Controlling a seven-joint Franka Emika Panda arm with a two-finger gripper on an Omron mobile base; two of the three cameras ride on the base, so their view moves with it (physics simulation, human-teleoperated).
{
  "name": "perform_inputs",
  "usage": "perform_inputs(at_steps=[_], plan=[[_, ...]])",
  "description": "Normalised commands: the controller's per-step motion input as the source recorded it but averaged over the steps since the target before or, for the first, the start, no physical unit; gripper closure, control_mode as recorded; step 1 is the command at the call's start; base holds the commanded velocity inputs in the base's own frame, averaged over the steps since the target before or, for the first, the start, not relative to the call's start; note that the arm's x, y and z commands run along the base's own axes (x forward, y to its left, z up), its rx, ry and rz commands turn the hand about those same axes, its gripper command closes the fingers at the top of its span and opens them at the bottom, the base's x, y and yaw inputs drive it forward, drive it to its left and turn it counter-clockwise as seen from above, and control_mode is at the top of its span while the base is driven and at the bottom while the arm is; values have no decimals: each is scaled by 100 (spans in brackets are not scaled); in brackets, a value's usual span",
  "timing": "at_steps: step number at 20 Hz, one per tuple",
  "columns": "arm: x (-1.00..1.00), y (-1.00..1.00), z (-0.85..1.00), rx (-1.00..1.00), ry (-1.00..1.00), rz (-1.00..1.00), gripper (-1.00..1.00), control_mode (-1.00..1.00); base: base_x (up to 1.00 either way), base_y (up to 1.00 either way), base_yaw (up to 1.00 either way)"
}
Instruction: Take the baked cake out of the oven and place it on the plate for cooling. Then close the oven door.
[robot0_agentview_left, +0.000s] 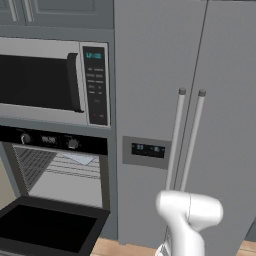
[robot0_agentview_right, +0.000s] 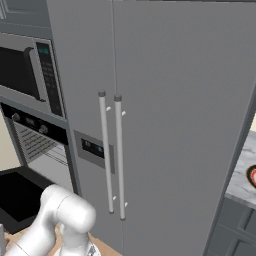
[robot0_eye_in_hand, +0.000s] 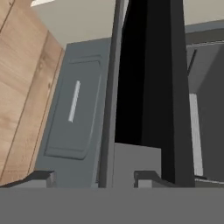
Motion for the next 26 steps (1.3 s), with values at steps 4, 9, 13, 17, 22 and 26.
perform_inputs(at_steps=[4, 9, 13, 17, 22, 26], plan=[[76, -55, 0, 0, -32, -2, -100, -100, 0, 0, 0], [82, -63, -4, 0, -31, -2, -100, -100, 0, 0, 0], [88, -68, -1, 0, -31, -1, -100, -100, 0, 0, 0], [47, -56, -26, -8, -14, -8, -100, -100, 0, 0, 0], [47, -29, -44, -15, -13, -6, -100, -100, 0, 0, 0], [53, -46, -71, -10, -48, -23, -100, -100, 0, 0, 0]])
